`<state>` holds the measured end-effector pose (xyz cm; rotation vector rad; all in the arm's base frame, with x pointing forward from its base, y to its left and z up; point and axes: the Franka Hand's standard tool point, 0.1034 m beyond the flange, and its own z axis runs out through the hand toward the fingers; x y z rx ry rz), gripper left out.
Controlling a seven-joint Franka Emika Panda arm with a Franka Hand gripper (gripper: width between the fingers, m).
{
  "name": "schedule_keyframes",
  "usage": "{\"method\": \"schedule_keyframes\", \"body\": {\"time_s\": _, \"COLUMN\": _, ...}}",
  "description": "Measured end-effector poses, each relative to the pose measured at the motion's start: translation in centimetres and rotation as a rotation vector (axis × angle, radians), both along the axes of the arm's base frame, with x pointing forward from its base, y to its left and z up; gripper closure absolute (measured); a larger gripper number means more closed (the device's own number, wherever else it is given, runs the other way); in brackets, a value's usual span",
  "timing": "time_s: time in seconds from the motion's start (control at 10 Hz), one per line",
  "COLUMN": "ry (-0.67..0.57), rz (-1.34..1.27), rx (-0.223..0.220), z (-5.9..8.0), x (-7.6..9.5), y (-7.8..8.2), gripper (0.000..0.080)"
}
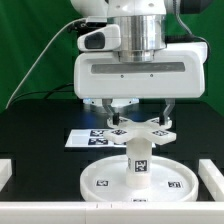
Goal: Assemble round table
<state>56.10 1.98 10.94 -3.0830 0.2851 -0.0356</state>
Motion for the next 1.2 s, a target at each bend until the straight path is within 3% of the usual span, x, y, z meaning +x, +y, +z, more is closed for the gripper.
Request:
{"method": "schedule_keyframes", "body": {"time_s": 0.5, "ry": 0.002, "rz": 0.005, "rx": -0.009, "z": -0.98, "x": -0.12, "y": 0.13, "gripper": 0.015}}
{"method": "schedule_keyframes", "body": {"time_s": 0.7, "ry": 0.003, "rz": -0.018, "rx": -0.008, "z": -0.99, "x": -0.12, "y": 0.12, "gripper": 0.0195}}
{"method": "schedule_keyframes", "body": {"time_s": 0.8, "ry": 0.004, "rz": -0.035, "rx": -0.008, "z": -0.99, "x": -0.12, "y": 0.12, "gripper": 0.0332}}
{"method": "schedule_keyframes", "body": {"time_s": 0.9, "ry": 0.005, "rz": -0.071, "rx": -0.006, "z": -1.0, "x": -0.12, "y": 0.13, "gripper": 0.0363}}
{"method": "schedule_keyframes", "body": {"time_s": 1.2, "ry": 0.01, "rz": -0.281, "rx": 0.001, "z": -1.01, "x": 0.13, "y": 0.13, "gripper": 0.0363}}
